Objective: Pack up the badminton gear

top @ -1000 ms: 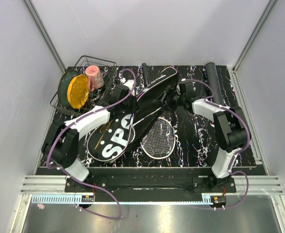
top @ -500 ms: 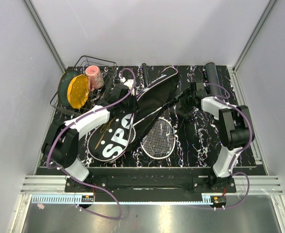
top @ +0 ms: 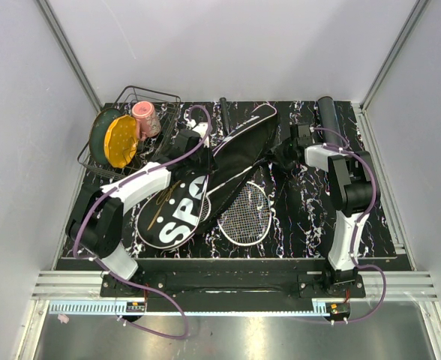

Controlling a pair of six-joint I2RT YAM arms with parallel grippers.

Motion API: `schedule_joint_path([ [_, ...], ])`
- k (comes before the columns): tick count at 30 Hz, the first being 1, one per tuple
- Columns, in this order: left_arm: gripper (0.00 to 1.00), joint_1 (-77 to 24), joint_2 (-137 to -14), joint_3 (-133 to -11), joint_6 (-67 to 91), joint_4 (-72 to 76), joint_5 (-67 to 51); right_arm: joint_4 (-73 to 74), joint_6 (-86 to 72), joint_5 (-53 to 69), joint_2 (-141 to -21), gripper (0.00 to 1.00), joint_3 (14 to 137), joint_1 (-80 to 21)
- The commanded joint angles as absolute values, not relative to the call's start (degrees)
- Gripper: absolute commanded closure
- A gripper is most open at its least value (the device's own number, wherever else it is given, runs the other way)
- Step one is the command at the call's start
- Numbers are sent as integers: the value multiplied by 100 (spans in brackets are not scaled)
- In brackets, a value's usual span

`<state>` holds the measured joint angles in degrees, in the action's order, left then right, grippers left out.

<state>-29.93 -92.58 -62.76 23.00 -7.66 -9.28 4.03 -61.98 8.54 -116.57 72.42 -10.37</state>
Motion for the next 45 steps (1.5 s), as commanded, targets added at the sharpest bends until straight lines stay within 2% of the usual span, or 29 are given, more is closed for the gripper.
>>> schedule_joint_path([
  [1,100,-2971,-9334,-6635,2312,-492,-1081,132,-6188,747,-11716,67,7365,-1019],
  [3,100,-2971,-9378,-6688,2207,-623,-1046,53,-6170,782,-11602,83,7199,-1020],
  [7,100,-2962,-9544,-6907,2048,-852,-1063,-202,-6065,782,-11085,100,6909,-1055],
  [17,100,-2979,-9589,-7005,1600,-896,-1511,-211,-6232,1142,-10933,100,6995,-1520],
  [33,100,-3032,-9703,-7119,1125,-940,-2584,70,-6153,1617,-11909,100,8287,-1705],
  [36,100,-3032,-9659,-7102,1072,-897,-2715,53,-6118,1669,-12146,97,8498,-1696],
  [41,100,-3041,-9589,-7075,1028,-897,-2918,-361,-5424,1661,-12427,93,8858,-1670],
  [45,100,-3041,-9633,-7128,976,-914,-3163,-621,-4642,2178,-12604,91,9123,-1644],
])
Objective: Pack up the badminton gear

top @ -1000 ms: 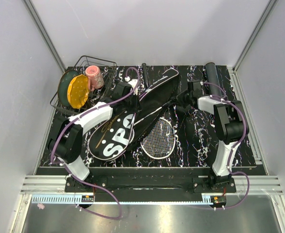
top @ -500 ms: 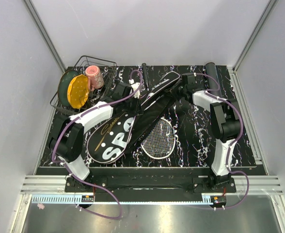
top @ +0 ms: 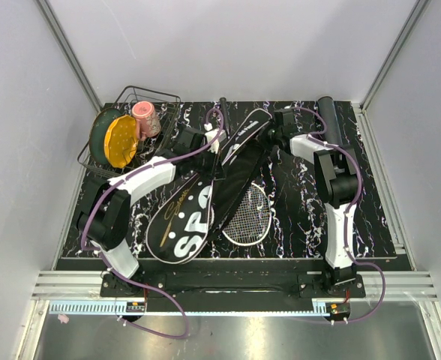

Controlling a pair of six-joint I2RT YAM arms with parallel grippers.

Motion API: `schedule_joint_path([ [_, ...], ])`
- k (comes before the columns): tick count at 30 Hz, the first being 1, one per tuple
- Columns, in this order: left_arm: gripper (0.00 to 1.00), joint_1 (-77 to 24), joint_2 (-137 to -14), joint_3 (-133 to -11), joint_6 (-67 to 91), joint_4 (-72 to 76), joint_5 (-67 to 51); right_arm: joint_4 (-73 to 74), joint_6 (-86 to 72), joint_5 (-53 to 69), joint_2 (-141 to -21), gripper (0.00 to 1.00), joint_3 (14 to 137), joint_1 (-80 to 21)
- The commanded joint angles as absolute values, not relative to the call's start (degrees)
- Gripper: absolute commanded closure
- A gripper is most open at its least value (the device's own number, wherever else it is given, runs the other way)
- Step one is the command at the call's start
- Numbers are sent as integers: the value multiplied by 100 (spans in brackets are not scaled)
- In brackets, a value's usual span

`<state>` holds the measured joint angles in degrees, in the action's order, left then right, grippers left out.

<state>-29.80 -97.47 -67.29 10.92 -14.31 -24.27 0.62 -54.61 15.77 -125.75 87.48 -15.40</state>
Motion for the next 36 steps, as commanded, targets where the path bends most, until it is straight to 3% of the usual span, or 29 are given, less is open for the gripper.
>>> schedule_joint_path([
  [1,100,-3032,-9659,-7145,967,-923,-3181,-859,-4667,2502,-12560,91,8888,-1644],
  [5,100,-3015,-9712,-7216,958,-1011,-3287,-1433,-4896,2268,-12463,77,8604,-1583],
  [6,100,-3023,-9703,-7216,958,-1028,-3209,-1424,-4896,2224,-12576,60,8648,-1565],
  [11,100,-2796,-9694,-7216,1168,-1256,-2515,-203,-4737,2259,-12710,51,9291,-1573],
  [16,100,-2453,-9686,-7216,1450,-1345,-2215,675,-4132,2004,-11603,23,8579,-1582],
  [22,100,-2286,-9554,-7303,1459,-1441,-2241,1766,-2859,1802,-10320,7,7947,-1573],
  [29,100,-1855,-8957,-7523,1529,-1845,-2040,2057,-2232,1074,-9589,11,6900,-1617],
  [36,100,-1196,-8227,-7541,1828,-1890,-2241,2663,-2627,27,-10282,17,7759,-2048],
])
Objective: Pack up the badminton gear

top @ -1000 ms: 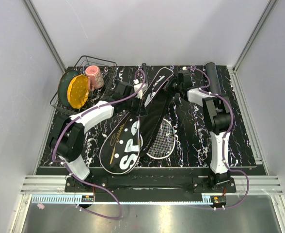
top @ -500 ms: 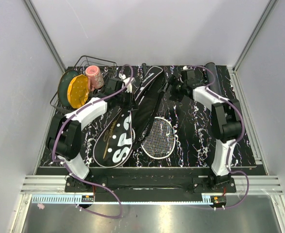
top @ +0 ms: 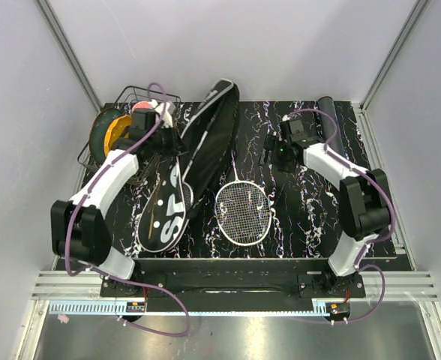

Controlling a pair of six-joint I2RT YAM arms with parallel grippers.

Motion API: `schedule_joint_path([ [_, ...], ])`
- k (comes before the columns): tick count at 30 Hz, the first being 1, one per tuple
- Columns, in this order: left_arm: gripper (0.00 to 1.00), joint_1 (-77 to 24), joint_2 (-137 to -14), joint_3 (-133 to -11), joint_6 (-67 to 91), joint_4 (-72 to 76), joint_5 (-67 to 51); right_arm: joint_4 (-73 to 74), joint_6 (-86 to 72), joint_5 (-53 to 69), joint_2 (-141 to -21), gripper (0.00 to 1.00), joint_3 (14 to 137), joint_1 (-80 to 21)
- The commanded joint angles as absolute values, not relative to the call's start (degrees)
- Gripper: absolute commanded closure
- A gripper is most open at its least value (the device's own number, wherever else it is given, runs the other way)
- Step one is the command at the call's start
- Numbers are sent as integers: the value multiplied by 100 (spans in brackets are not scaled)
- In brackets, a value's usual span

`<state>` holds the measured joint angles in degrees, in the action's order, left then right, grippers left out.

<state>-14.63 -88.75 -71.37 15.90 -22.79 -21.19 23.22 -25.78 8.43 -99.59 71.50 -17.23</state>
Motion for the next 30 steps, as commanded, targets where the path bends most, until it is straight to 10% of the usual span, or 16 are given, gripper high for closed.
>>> schedule_joint_path([
  [1,100,-1108,-8105,-7585,1863,-1898,-2285,2663,-2811,26,-10370,17,7874,-2083],
  [4,100,-967,-7893,-7629,1995,-1872,-2548,2637,-3014,70,-10871,33,8427,-2206],
  [16,100,-651,-7128,-7612,2030,-1776,-2207,3015,-2145,123,-13304,30,11319,-2751],
  [30,100,-536,-6996,-7216,2030,-1600,-2180,4913,-1995,-835,-15258,60,14440,-2962],
])
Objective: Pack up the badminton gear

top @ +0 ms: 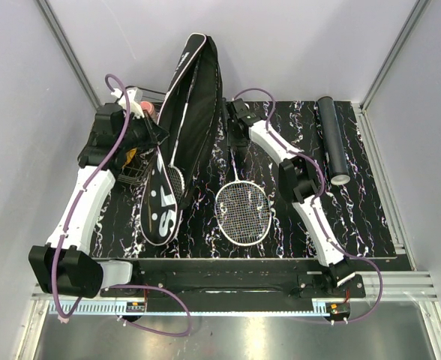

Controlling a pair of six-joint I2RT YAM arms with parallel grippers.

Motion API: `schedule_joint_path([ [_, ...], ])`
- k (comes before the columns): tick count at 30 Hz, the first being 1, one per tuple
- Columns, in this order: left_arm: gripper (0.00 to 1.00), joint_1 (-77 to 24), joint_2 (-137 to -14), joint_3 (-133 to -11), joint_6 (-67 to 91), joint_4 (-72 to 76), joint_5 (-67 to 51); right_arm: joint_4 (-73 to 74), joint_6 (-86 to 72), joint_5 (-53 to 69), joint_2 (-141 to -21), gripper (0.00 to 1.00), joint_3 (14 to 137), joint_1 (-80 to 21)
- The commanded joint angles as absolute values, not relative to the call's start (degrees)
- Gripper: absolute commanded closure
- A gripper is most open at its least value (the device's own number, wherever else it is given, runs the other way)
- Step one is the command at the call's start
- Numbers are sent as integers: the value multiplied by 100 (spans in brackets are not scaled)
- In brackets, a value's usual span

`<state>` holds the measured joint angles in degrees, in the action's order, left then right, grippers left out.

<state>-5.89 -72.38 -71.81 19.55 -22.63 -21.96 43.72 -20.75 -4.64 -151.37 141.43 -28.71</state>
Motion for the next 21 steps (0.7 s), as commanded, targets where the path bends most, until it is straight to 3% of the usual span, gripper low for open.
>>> schedule_joint_path([
  [1,100,-536,-6996,-7207,2030,-1582,-2162,4913,-1995,-835,-15284,60,14449,-2979],
  [15,100,-536,-7119,-6996,2013,-1441,-2083,5536,-2109,-1010,-15688,65,14844,-3155],
  [17,100,-536,-7215,-6979,2013,-1424,-2092,5563,-2118,-1063,-15715,71,14819,-3146],
  [18,100,-536,-7242,-6961,2013,-1433,-2092,5555,-2144,-1107,-15663,81,14775,-3146],
  [21,100,-545,-7400,-6917,2057,-1371,-2197,5406,-2127,-1248,-15453,95,14573,-3146],
])
